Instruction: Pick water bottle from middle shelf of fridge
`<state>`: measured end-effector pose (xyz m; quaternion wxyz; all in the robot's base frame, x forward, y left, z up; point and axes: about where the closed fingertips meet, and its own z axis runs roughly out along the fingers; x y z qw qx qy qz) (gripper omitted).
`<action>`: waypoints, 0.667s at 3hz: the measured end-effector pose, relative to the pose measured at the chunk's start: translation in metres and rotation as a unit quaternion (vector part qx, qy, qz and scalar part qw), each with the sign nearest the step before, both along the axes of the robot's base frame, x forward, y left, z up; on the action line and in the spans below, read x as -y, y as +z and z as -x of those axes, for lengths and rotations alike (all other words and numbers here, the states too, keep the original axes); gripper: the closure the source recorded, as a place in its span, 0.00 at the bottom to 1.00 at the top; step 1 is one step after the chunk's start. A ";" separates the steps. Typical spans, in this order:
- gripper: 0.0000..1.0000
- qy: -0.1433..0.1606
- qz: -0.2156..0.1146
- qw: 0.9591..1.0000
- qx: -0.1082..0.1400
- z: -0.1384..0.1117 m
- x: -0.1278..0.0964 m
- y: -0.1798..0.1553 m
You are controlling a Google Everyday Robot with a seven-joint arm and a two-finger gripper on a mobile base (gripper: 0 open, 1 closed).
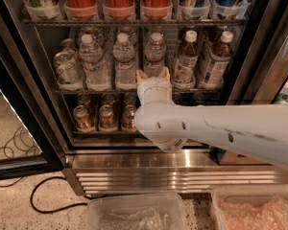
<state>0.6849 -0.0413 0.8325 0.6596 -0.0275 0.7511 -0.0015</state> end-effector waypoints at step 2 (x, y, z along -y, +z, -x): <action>0.37 -0.026 -0.002 1.000 0.004 -0.013 0.015 0.002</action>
Offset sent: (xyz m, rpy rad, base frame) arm 0.0218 -0.0223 0.0027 0.0044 -0.0145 -0.0768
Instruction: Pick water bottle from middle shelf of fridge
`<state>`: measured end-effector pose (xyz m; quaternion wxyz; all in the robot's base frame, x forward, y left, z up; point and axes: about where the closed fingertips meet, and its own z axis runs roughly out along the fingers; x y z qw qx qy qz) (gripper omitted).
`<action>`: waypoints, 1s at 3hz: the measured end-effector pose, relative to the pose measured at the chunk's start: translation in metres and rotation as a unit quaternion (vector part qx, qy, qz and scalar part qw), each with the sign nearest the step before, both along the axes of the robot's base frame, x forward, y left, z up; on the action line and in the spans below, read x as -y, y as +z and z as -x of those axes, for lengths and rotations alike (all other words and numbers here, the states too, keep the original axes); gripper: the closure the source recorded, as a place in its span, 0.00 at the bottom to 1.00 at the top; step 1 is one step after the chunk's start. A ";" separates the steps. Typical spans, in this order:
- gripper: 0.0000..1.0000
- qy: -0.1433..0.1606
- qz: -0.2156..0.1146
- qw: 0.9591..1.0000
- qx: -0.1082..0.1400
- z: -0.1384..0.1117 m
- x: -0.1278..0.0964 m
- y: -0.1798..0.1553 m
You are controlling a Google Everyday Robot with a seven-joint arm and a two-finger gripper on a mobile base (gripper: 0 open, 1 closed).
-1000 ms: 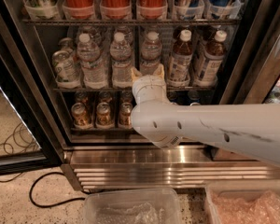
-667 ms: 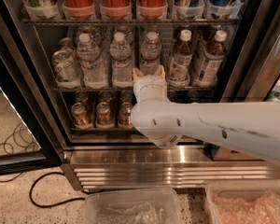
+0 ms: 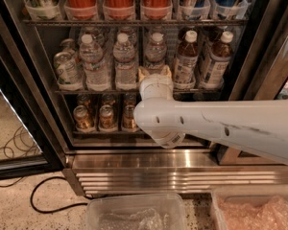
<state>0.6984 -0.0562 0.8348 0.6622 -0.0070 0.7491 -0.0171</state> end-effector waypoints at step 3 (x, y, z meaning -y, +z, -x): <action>0.79 -0.006 -0.001 1.000 0.015 -0.010 0.003 0.011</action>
Offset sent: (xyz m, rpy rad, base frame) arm 0.0140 -0.0028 0.0107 -0.0032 -0.0406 -0.0132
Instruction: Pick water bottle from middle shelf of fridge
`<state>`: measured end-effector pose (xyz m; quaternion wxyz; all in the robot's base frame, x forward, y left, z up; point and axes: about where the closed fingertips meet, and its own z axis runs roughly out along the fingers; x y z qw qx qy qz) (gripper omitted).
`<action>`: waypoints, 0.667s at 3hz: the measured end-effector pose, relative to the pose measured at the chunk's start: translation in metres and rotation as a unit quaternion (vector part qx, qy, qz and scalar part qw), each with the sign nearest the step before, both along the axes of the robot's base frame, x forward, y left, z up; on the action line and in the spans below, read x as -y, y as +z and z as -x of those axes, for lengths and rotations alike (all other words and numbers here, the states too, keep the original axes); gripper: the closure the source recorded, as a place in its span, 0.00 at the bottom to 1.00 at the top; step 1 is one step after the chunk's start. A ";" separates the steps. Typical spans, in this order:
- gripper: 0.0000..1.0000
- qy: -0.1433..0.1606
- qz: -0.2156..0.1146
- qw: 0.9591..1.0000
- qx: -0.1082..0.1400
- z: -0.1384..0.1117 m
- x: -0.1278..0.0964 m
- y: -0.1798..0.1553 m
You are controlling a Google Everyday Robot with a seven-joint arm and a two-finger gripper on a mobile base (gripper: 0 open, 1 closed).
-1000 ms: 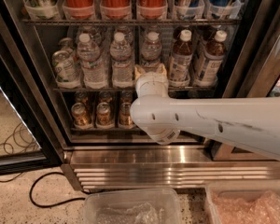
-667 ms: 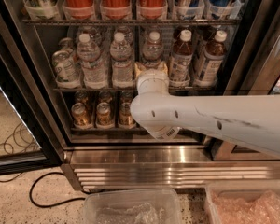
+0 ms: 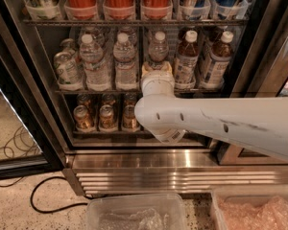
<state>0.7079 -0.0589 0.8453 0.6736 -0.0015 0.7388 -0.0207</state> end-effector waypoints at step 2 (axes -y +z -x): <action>1.00 0.013 -0.003 1.000 0.012 0.007 -0.010 0.009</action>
Offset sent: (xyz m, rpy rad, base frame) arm -0.0132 0.0199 0.0126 0.0090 -0.0415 0.0529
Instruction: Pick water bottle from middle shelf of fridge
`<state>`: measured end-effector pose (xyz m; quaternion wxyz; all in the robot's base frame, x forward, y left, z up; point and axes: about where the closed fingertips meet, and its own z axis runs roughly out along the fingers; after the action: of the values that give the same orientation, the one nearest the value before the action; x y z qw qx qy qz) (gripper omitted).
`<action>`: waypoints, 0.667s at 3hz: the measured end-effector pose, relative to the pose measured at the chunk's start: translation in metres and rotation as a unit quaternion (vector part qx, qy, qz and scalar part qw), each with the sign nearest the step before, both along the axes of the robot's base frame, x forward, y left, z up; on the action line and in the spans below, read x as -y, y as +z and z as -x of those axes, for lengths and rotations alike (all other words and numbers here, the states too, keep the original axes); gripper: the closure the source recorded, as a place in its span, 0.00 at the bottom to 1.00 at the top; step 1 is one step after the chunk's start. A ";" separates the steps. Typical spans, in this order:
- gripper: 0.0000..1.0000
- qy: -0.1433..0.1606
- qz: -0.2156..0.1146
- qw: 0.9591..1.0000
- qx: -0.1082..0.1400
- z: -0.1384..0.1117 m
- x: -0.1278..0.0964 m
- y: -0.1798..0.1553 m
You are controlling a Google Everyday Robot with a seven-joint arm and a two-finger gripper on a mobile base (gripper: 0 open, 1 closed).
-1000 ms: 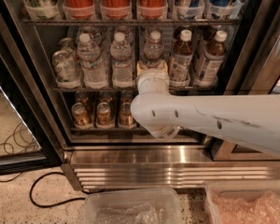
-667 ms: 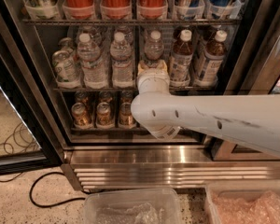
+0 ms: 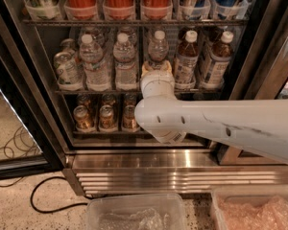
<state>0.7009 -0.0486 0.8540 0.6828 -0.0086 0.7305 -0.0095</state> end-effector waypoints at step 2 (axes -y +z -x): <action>1.00 0.003 -0.002 1.000 0.020 0.007 -0.004 0.013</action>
Offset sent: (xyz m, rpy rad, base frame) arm -0.0460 0.0191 0.0804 0.0214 -0.2400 0.0151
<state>0.6937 -0.0442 0.8672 0.6974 -0.0091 0.7166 -0.0056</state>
